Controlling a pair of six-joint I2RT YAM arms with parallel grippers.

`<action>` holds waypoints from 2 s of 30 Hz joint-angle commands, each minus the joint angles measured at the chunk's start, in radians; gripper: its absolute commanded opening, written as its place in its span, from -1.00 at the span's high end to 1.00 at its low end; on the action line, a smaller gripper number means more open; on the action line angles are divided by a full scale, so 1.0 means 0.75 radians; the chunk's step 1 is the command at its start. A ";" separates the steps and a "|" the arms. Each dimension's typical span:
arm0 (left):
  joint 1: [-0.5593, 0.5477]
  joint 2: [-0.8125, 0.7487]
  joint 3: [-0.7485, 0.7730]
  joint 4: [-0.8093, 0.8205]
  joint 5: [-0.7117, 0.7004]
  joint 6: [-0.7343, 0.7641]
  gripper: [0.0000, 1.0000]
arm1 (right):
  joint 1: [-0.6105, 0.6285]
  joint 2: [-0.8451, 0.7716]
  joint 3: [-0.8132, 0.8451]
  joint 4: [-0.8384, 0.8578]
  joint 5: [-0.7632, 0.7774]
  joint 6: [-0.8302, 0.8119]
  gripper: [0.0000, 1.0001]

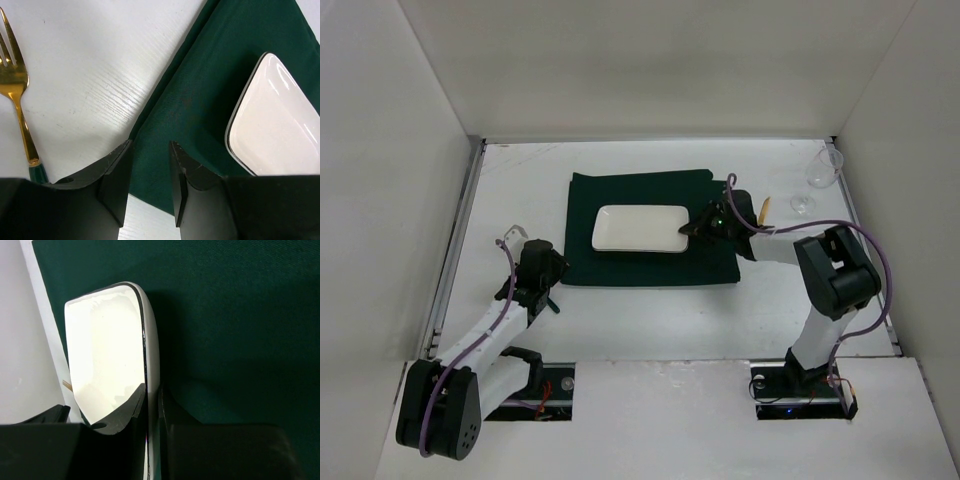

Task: Set the dinner table for one person

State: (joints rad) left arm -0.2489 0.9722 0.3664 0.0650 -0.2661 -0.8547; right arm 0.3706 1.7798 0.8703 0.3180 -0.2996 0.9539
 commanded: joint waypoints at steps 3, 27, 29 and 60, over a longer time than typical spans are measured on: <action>-0.009 -0.004 -0.014 0.036 0.009 0.004 0.36 | -0.033 -0.045 0.110 0.343 -0.128 0.062 0.90; -0.013 0.097 -0.041 0.073 0.079 0.006 0.35 | -0.074 0.167 0.355 -0.064 -0.187 -0.239 0.89; -0.013 0.097 -0.043 0.075 0.079 0.009 0.35 | -0.074 0.194 0.371 -0.103 -0.181 -0.257 0.88; -0.086 0.060 -0.151 0.073 0.093 -0.002 0.85 | -0.056 -0.107 0.230 -0.266 0.246 -0.366 -0.41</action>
State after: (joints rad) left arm -0.2913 1.0397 0.2798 0.1516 -0.2111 -0.8486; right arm 0.3122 1.7405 1.0367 0.1387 -0.1810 0.7200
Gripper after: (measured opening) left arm 0.076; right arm 0.711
